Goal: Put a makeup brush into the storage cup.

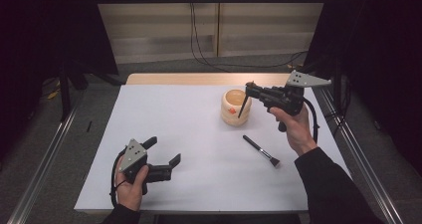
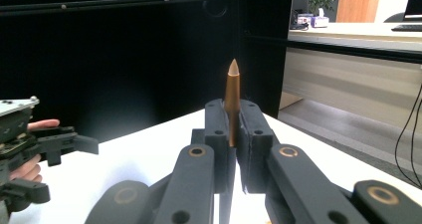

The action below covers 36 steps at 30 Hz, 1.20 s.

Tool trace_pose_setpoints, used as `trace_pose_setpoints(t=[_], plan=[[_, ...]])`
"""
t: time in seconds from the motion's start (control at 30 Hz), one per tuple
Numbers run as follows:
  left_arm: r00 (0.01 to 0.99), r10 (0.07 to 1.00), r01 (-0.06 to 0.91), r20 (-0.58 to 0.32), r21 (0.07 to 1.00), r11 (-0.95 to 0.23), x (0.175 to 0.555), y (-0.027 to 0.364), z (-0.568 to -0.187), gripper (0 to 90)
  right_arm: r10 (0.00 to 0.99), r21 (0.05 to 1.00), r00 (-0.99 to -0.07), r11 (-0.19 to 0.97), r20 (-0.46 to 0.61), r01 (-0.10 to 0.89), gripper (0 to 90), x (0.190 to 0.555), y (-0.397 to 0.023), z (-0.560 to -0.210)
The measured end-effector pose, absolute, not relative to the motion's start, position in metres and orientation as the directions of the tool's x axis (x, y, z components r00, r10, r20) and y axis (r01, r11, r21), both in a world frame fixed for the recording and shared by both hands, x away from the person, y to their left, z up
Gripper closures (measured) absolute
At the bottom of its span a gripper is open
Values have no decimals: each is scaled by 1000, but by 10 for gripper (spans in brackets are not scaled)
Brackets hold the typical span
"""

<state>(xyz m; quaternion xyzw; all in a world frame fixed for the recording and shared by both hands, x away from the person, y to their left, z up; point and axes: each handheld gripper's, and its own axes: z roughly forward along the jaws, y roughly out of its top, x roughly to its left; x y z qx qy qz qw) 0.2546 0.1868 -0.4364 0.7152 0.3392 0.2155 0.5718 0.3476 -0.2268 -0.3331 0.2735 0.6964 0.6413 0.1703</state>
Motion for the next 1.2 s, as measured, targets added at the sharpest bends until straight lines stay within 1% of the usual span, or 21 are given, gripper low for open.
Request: trace_pose_setpoints(t=[0.13,0.3,0.47,0.8,0.97,1.07,1.2], plan=[[663,744,247,-84,963,-111,256,189,-437,16,606,987,-790,46,92,151,847,357,-226,-330],[668,740,244,-84,963,-111,255,189,-437,16,624,987,-779,75,67,145,847,368,-224,-323],[664,741,251,-100,963,-95,255,190,-437,16,648,986,-760,82,59,147,847,377,-225,-320],[679,729,237,-86,966,-107,255,189,-437,16,681,984,-731,96,45,150,846,400,-223,-314],[675,733,231,-82,967,-105,255,190,-437,17,698,982,-715,99,47,161,846,409,-220,-316],[649,757,234,-80,967,-99,256,191,-438,16,706,981,-706,97,53,170,846,415,-220,-320],[641,764,228,-77,969,-93,257,193,-438,16,716,977,-695,100,60,188,846,421,-221,-326]])
